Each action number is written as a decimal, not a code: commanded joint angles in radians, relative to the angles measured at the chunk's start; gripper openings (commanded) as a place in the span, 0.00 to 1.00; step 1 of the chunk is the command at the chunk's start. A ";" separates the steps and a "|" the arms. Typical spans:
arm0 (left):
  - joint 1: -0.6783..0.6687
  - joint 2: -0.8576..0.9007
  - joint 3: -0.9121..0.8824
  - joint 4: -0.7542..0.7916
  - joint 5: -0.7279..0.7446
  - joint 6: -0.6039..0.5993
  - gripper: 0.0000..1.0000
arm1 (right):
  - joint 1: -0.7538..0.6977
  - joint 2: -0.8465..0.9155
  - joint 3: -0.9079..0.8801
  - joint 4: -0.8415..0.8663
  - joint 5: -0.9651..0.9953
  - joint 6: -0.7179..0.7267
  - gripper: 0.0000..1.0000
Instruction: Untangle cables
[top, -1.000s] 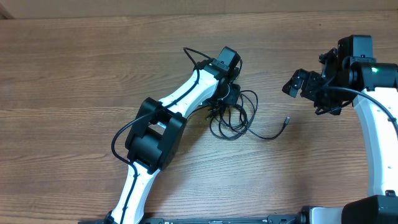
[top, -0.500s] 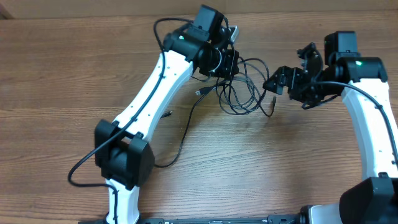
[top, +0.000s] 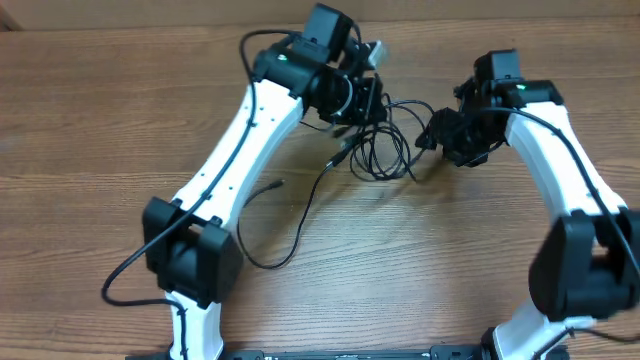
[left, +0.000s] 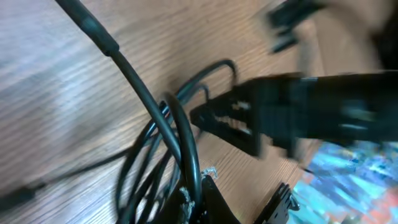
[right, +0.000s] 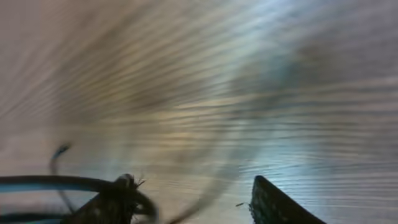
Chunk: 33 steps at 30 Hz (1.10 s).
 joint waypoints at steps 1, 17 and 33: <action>0.080 -0.162 0.044 0.002 0.035 0.020 0.04 | -0.013 0.040 0.002 0.003 0.078 0.075 0.56; 0.447 -0.388 0.044 -0.237 0.011 0.087 0.04 | -0.036 0.100 -0.002 -0.019 0.149 0.072 0.56; 0.479 -0.398 0.043 -0.405 -0.727 -0.011 0.04 | -0.151 0.100 0.000 -0.175 0.241 0.067 0.63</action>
